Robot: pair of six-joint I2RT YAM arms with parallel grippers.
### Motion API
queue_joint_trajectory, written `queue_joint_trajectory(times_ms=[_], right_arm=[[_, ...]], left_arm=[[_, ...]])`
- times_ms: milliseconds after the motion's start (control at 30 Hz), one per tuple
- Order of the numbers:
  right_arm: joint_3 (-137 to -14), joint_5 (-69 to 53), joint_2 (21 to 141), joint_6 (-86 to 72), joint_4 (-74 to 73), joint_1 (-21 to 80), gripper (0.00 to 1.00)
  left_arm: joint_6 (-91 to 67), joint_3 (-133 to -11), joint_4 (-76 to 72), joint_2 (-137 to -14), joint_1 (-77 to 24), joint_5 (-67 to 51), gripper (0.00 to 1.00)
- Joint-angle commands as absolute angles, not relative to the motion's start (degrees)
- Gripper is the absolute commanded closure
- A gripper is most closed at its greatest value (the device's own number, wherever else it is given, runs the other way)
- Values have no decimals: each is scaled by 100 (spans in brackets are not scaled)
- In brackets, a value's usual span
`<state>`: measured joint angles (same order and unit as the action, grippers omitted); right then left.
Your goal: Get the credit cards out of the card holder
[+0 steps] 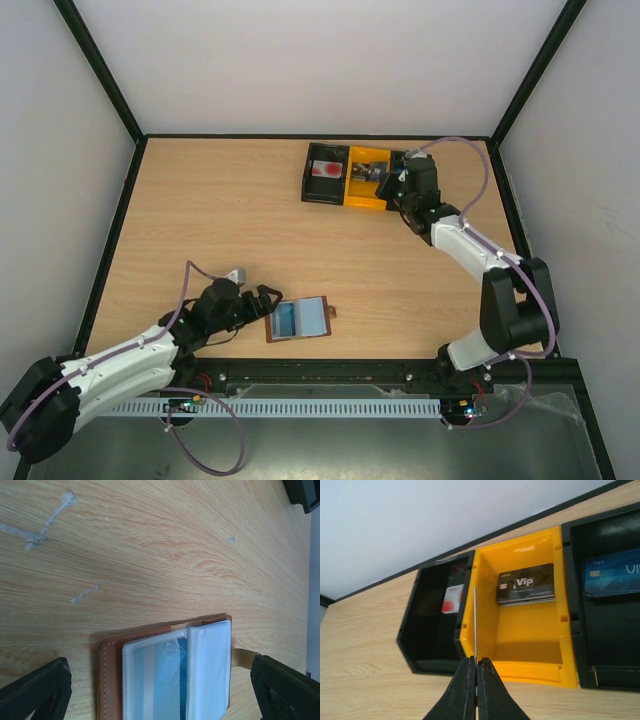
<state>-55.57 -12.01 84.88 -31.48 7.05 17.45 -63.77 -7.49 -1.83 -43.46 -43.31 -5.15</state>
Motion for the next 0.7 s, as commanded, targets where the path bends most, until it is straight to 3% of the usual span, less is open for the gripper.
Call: queue_joint_trajectory(times_ms=[0, 400, 667], right_arm=[[-5993, -1208, 9027, -2932, 493, 1634, 98], [-7619, -1352, 10786, -2940, -35, 1502, 98], [-8272, -1402, 11517, -3084, -131, 1482, 98]], left_arm=[[-6417, -663, -709, -4720, -4298, -729, 1], [-6186, -845, -1540, -5200, -4298, -1004, 1], [-5802, -1281, -936, -4885, -4289, -468, 1]])
